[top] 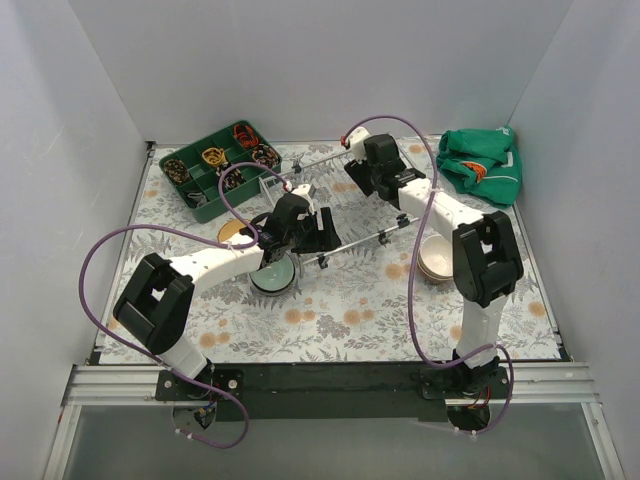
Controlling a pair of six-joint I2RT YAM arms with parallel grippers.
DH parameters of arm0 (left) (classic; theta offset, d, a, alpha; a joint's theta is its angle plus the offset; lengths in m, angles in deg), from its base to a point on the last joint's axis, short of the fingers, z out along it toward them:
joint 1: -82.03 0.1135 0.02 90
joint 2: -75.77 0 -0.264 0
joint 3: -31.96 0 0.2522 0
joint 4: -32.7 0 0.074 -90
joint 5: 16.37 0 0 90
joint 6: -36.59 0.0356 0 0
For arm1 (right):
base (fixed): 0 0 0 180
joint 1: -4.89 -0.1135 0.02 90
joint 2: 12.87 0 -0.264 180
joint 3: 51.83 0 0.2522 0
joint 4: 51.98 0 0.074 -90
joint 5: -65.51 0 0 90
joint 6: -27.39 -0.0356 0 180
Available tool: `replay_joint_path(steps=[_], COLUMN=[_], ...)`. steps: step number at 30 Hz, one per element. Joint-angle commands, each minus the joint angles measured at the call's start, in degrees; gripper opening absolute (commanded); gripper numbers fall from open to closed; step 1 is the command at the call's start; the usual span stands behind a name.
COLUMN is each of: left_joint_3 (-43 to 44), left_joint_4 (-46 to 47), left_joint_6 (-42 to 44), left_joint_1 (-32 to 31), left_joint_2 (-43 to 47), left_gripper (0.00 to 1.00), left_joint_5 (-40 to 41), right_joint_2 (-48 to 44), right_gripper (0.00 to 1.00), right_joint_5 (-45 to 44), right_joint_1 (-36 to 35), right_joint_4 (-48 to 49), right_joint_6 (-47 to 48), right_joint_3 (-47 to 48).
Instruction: Unload the bowls from the dish rack
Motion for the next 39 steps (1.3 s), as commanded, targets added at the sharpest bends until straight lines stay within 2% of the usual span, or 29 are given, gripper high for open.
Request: replay_joint_path(steps=[1,8,12,19,23,32,39], left_joint_3=[-0.7,-0.2,-3.2,-9.4,-11.6,-14.4,-15.0], left_joint_4=[-1.5,1.8,5.9,15.4,19.2,25.0,31.3], left_joint_6=[-0.4,0.2,0.7,-0.2,-0.7,-4.7,-5.2], left_joint_1=[0.0,0.0,0.0,0.3,1.3,6.5,7.3], left_joint_2=[3.1,8.7,12.3,16.3,17.3,15.6,12.7], left_gripper=[0.71,0.74,0.77,0.89,0.94,0.94,0.84], left_joint_5=[-0.6,0.8,4.2,7.4,8.3,3.1,-1.6], right_joint_2=[-7.9,-12.9,-14.9,-18.4,-21.6,-27.7,-31.7], right_gripper=[0.21,0.18,0.18,0.18,0.17,0.13,0.13], right_joint_5=[1.3,7.5,12.5,23.8,28.1,34.9,40.4], right_joint_1=[-0.4,-0.4,-0.4,-0.4,-0.4,0.2,0.6], right_joint_4=[2.4,0.0,0.0,2.5,5.2,12.9,17.3], right_joint_6=[-5.2,-15.5,-22.7,-33.8,-38.6,-47.5,-53.7], right_joint_3=[-0.8,-2.9,-4.4,-7.5,-10.5,-18.9,-23.9])
